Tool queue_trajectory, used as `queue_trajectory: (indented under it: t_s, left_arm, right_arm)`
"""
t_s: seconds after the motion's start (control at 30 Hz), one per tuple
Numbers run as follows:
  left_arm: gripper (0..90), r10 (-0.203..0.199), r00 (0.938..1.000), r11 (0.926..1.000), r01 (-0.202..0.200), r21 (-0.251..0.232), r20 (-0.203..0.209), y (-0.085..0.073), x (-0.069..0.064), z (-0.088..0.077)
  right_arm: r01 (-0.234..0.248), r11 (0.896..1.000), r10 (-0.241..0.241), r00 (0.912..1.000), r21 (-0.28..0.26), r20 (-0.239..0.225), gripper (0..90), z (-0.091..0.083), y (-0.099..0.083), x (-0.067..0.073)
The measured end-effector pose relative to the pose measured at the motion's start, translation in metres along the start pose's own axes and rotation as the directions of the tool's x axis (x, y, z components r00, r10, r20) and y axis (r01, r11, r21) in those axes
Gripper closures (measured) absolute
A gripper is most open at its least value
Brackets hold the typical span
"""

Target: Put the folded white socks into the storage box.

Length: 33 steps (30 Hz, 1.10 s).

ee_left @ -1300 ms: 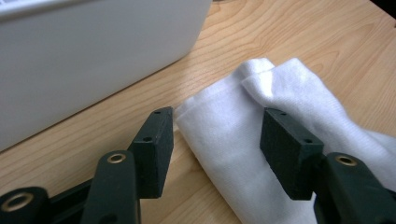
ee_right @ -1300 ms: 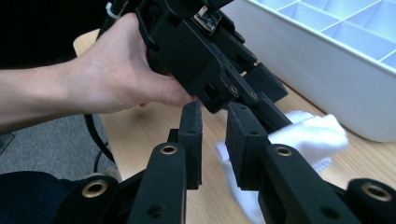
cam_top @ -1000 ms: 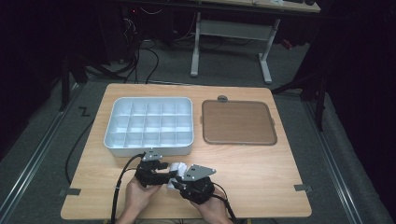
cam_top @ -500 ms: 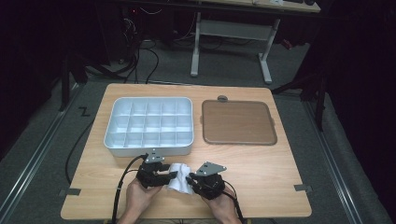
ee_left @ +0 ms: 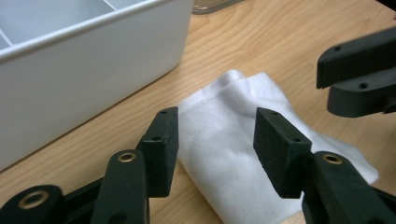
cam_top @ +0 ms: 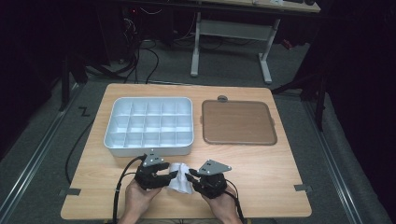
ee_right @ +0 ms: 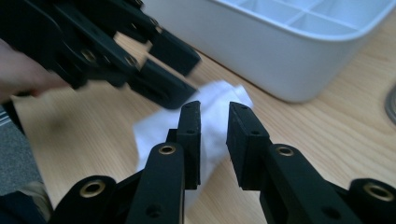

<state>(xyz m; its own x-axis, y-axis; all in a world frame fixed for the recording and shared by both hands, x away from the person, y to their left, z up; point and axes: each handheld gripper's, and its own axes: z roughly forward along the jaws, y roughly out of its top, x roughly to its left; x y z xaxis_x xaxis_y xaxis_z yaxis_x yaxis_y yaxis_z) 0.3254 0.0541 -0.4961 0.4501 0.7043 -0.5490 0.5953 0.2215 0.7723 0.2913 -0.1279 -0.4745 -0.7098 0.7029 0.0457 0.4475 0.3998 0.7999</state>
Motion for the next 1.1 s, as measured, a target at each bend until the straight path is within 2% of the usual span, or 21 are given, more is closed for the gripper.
queue_trajectory:
  t_s: [0.1, 0.2, 0.37, 0.47, 0.6, 0.67, 0.8, 0.83, 0.93, 1.1]
  left_arm:
    - [51.0, 0.011, 0.9999, 0.9998, -0.010, 0.019, -0.008, -0.005, 0.000, 0.004]
    - [51.3, 0.013, 0.9998, 0.9993, -0.012, 0.034, -0.013, -0.012, 0.002, 0.007]
    - [51.3, 0.027, 0.9994, 0.9987, -0.026, 0.043, -0.019, -0.017, 0.002, 0.008]
    - [51.4, 0.049, 0.9986, 0.9977, -0.048, 0.048, -0.020, -0.022, 0.002, 0.010]
    - [52.2, 0.057, 0.9982, 0.9978, -0.057, 0.034, -0.019, -0.026, 0.003, 0.011]
    - [52.7, 0.074, 0.9971, 0.9968, -0.074, 0.032, -0.018, -0.028, 0.003, 0.012]
    - [53.8, 0.055, 0.9985, 0.9982, -0.055, 0.025, -0.004, -0.029, 0.007, 0.012]
    - [54.0, 0.052, 0.9986, 0.9984, -0.052, 0.023, -0.004, -0.029, 0.007, 0.012]
    - [54.4, 0.060, 0.9982, 0.9980, -0.060, 0.020, -0.009, -0.028, 0.010, 0.013]
    - [54.4, 0.048, 0.9987, 0.9988, -0.047, 0.009, -0.019, -0.024, 0.016, 0.013]
  right_arm:
    - [0.014, 1.000, -0.014, 0.9998, 0.006, -0.011, 75.4, 0.005, 0.007, 0.003]
    - [0.019, 0.999, -0.019, 0.9998, 0.044, -0.002, 75.1, 0.019, 0.006, 0.001]
    - [0.028, 0.993, -0.031, 0.9993, 0.114, 0.021, 75.0, 0.035, -0.003, -0.003]
    - [0.017, 0.991, -0.020, 0.9996, 0.130, 0.021, 75.0, 0.041, -0.011, -0.009]
    - [0.010, 0.992, -0.012, 0.9998, 0.125, 0.016, 74.8, 0.043, -0.017, -0.012]
    - [0.005, 0.992, -0.006, 0.9999, 0.124, 0.010, 74.8, 0.044, -0.020, -0.014]
    - [0.003, 0.994, -0.003, 1.0000, 0.109, 0.002, 74.8, 0.045, -0.026, -0.018]
    - [-0.012, 0.993, 0.011, 0.9999, 0.114, 0.005, 74.2, 0.046, -0.028, -0.019]
    - [-0.011, 0.994, 0.010, 0.9999, 0.111, 0.007, 74.2, 0.048, -0.030, -0.020]
    - [-0.016, 0.995, 0.016, 0.9999, 0.099, 0.001, 74.2, 0.053, -0.029, -0.022]
